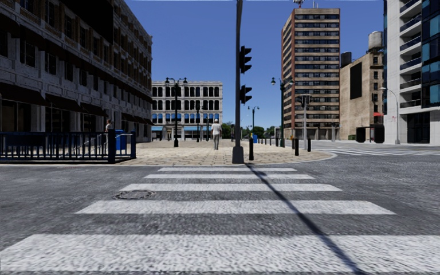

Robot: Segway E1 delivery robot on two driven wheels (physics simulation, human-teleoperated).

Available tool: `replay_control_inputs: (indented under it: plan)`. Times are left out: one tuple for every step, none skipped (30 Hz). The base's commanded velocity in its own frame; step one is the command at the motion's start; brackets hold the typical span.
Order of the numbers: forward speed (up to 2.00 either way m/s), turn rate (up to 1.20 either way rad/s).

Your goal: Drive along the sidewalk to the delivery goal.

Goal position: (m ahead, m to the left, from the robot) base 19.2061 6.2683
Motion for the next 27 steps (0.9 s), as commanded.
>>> replay_control_inputs:
  plan:
    - [2.00,0.00]
    - [2.00,0.00]
    - [2.00,0.00]
    - [2.00,0.00]
    - [2.00,0.00]
    - [2.00,0.00]
    - [2.00,0.00]
    - [2.00,0.00]
    - [2.00,0.00]
    - [2.00,0.00]
    - [2.00,0.00]
    - [2.00,0.00]
    - [2.00,0.00]
    - [2.00,0.00]
    - [2.00,0.01]
    - [2.00,0.06]
    - [2.00,0.09]
    - [2.00,0.13]
    - [2.00,0.13]
    - [2.00,0.19]
    - [2.00,0.22]
    - [2.00,0.25]
    - [2.00,0.29]
    - [2.00,0.29]
    - [2.00,0.31]
    - [2.00,0.32]
    - [2.00,0.32]
